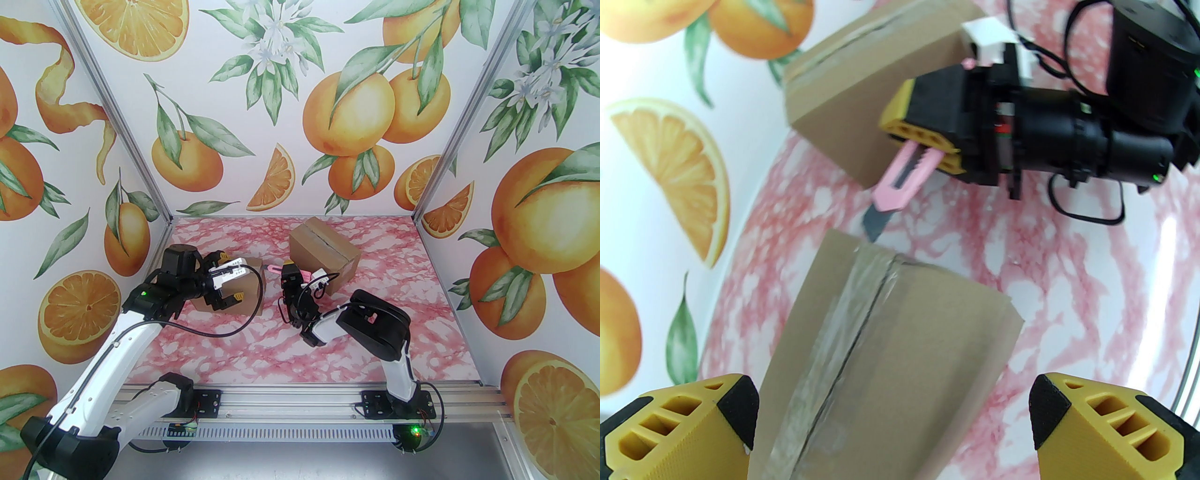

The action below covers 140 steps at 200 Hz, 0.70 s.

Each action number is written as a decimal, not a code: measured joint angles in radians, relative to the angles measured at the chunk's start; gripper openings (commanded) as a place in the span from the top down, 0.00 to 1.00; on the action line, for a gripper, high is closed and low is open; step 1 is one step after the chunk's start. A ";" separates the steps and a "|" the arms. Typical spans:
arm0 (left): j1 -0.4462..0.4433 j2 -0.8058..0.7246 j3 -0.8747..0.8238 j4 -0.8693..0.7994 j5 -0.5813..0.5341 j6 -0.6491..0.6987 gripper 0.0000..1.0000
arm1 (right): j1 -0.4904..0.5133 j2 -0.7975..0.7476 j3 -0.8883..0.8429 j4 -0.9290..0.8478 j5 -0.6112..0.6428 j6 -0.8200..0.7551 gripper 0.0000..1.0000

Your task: Unpack the express box

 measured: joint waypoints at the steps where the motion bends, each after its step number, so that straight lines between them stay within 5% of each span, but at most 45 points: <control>1: -0.002 0.002 0.000 -0.002 0.000 0.003 0.00 | 0.000 0.000 0.000 0.000 0.000 0.000 1.00; 140: -0.048 0.074 -0.097 0.063 -0.055 0.159 0.00 | 0.000 0.027 0.042 0.000 0.012 -0.003 1.00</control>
